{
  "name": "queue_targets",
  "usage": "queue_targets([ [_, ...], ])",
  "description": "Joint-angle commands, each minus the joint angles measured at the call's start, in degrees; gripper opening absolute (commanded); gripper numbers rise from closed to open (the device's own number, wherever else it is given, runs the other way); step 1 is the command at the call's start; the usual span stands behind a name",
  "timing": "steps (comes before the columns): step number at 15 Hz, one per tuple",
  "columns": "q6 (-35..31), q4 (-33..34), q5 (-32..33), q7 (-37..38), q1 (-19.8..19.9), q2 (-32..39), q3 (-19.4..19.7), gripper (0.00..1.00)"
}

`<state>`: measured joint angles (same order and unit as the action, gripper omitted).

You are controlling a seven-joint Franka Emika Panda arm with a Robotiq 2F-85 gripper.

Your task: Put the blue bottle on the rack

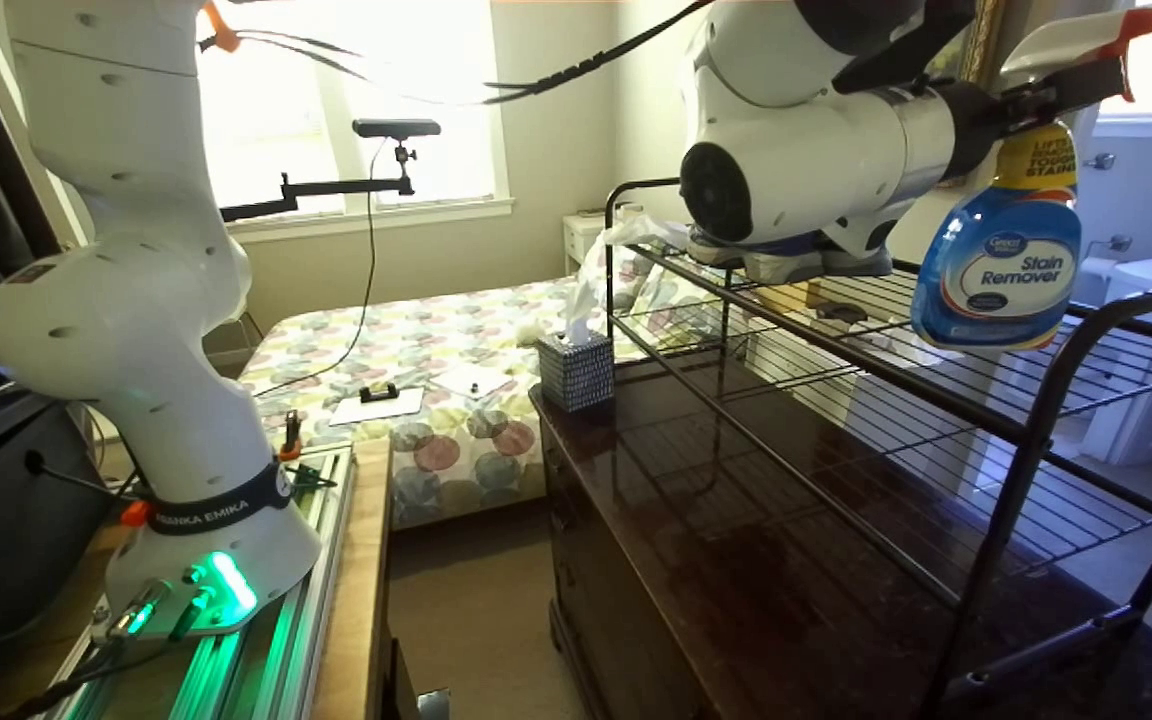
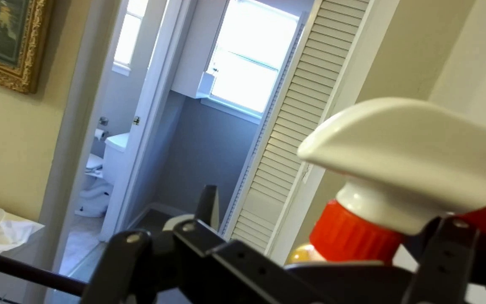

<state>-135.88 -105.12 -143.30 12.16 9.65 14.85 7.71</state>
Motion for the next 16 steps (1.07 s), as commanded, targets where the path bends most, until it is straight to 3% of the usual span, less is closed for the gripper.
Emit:
queue_targets([
  [1,-2.7,-0.4,-1.9,-2.2,0.1,-0.6,0.5,1.00],
  [10,-4.2,-3.8,-1.5,-1.2,1.2,-2.4,1.6,1.00],
  [16,-2.2,-9.9,-1.4,-3.4,1.3,-9.5,2.4,1.00],
])
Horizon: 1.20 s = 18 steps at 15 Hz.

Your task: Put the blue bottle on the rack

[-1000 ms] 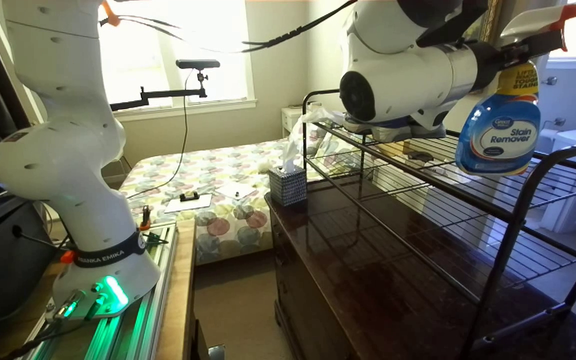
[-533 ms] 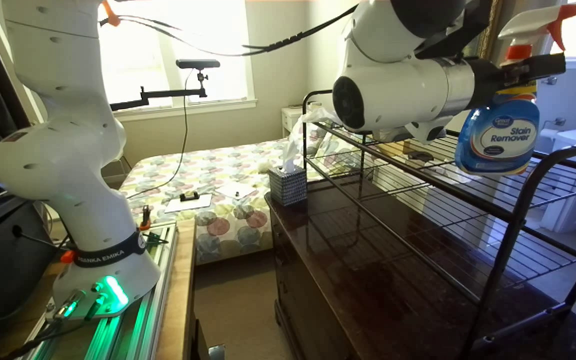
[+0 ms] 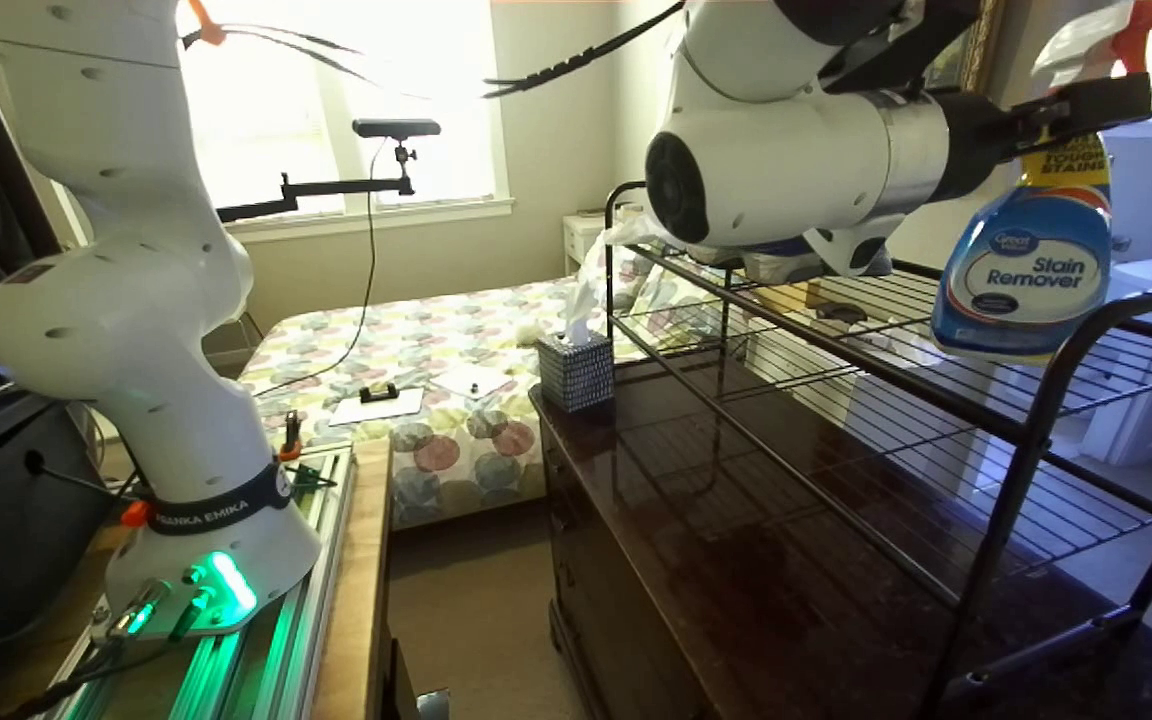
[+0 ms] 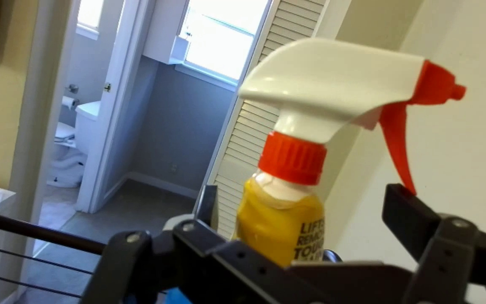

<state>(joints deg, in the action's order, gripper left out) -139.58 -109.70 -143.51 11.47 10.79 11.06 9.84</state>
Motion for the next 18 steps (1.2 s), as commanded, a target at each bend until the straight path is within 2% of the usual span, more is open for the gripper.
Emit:
queue_targets([
  [1,1.7,-7.0,-1.2,-2.9,0.0,-7.0,0.1,1.00],
  [4,2.8,-11.2,-1.2,-3.0,-0.5,-10.0,-0.3,1.00],
  [9,4.7,-14.6,-1.2,-2.7,-0.8,-13.7,-0.2,1.00],
  [18,10.3,-16.5,-1.3,-2.7,-0.1,-18.5,1.0,1.00],
])
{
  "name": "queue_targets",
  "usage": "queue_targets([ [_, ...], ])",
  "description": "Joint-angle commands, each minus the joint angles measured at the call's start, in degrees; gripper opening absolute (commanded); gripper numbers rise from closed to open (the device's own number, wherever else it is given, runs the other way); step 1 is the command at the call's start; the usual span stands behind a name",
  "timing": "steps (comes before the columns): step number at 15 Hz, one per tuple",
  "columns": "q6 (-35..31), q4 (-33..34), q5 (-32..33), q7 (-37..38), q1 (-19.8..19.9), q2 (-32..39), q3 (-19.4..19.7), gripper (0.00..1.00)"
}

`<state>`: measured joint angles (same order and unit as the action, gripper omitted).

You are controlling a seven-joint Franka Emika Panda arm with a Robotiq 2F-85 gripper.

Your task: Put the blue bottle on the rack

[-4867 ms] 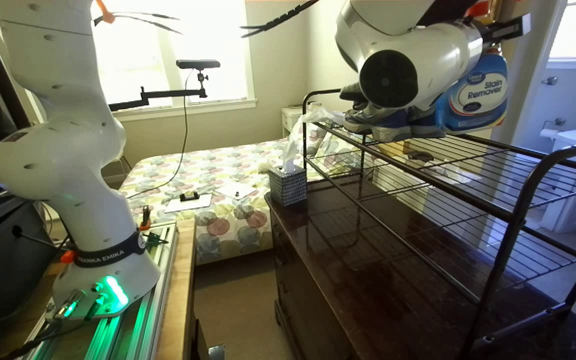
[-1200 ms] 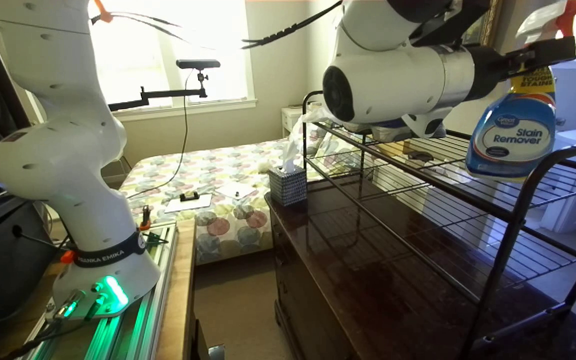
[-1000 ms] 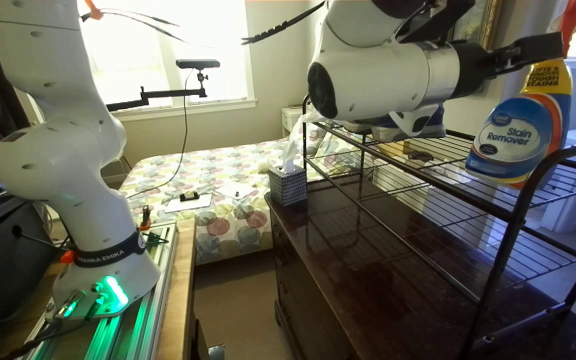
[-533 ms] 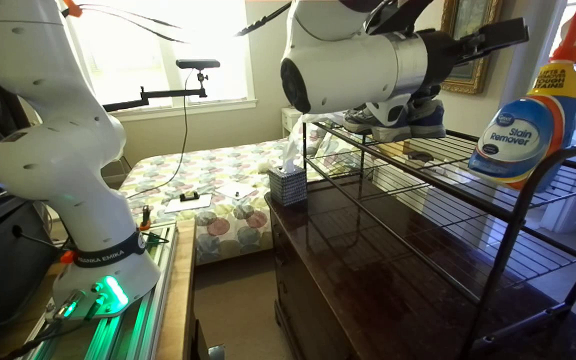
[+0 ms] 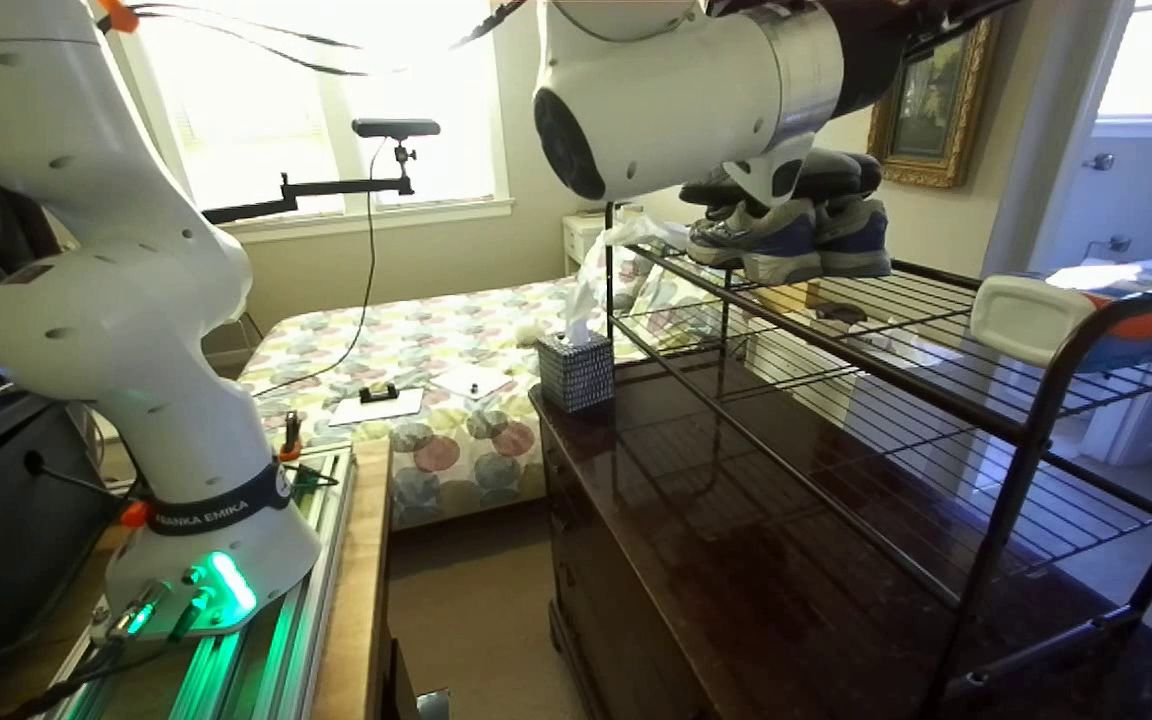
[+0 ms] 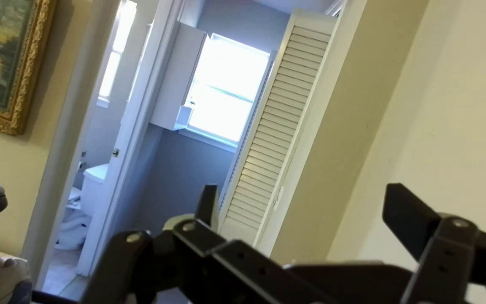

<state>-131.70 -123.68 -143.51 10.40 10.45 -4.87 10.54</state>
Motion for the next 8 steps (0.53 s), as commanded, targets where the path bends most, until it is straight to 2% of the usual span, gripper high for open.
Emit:
queue_targets([
  [1,3.3,-2.8,-1.3,-1.7,0.2,-3.0,0.4,1.00],
  [6,15.4,-6.1,6.0,-0.7,-0.2,-5.3,0.4,1.00],
  [7,11.7,-3.1,3.7,0.1,-0.1,-2.8,0.3,1.00],
  [8,13.4,-3.7,4.4,0.0,-0.2,-3.2,0.3,1.00],
])
